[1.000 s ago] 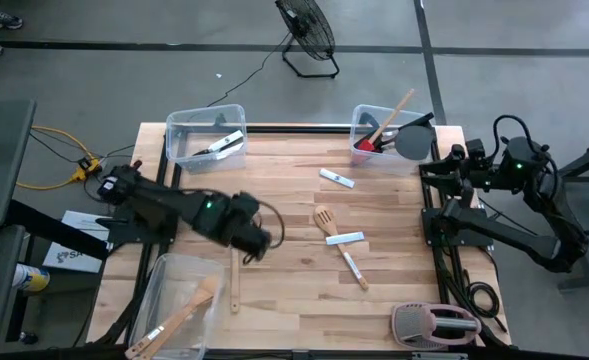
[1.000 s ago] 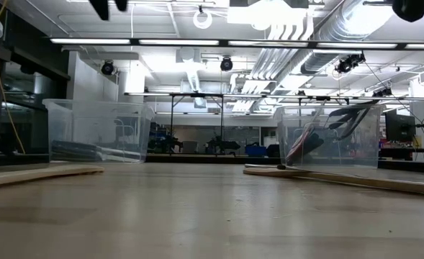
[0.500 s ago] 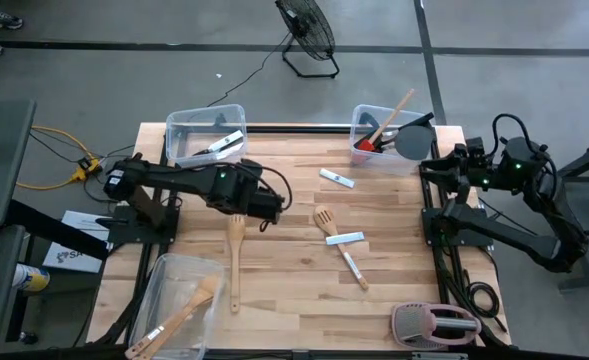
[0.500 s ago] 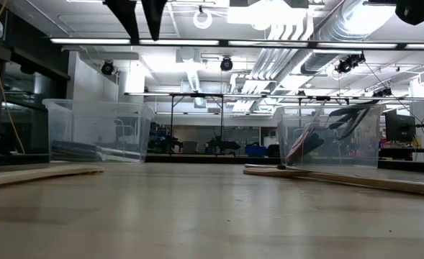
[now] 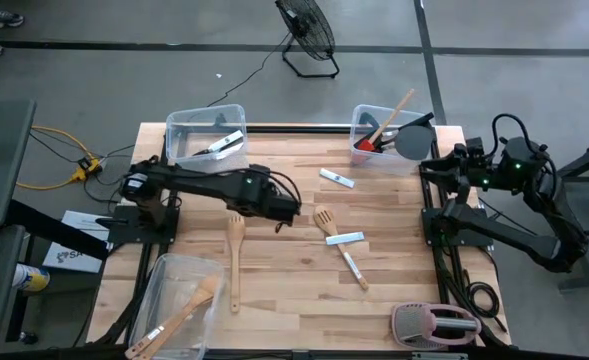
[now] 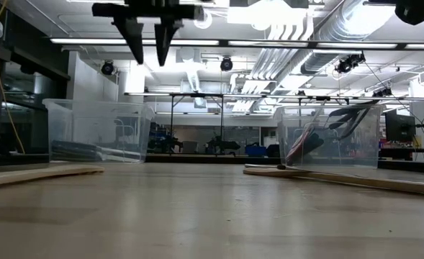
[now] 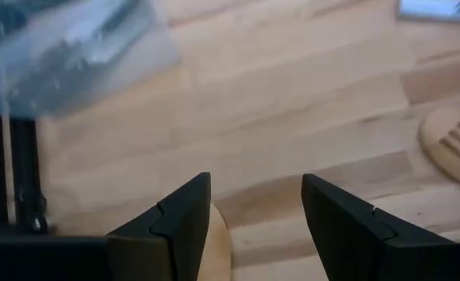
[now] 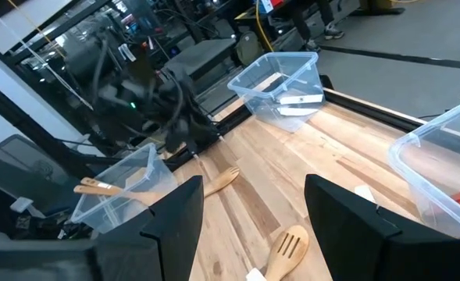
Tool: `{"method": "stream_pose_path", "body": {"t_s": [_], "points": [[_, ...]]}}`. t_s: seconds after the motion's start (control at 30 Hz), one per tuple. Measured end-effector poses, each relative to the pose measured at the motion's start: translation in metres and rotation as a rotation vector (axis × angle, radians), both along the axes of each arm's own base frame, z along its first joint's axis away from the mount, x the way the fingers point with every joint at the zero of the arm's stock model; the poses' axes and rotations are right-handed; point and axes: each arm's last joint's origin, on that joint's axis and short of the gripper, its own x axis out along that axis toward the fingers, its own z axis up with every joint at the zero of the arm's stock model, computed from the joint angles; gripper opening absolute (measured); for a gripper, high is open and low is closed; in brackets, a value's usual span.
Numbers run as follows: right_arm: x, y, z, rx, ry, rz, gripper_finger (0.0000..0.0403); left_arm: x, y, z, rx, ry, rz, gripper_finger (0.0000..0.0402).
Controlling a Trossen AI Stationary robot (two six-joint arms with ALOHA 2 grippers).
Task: Pick & Place Kitchen Items
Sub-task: Put the brown serving spoon into the bottom transparent bin
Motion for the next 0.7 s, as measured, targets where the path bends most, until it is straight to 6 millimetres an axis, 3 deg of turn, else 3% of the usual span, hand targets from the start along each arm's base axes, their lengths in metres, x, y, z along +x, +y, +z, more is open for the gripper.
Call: {"method": "stream_pose_path", "body": {"t_s": [0.4, 0.7], "points": [[0.000, 0.000, 0.000, 0.003, -0.002, 0.015, 0.0215, 0.020, -0.013, -0.037, -0.100, 0.087, 0.063, 0.0196], [0.000, 0.001, 0.000, 0.003, -0.003, 0.035, 0.0215, -0.002, -0.045, -0.075, -0.184, 0.173, 0.151, 0.0196]]}}
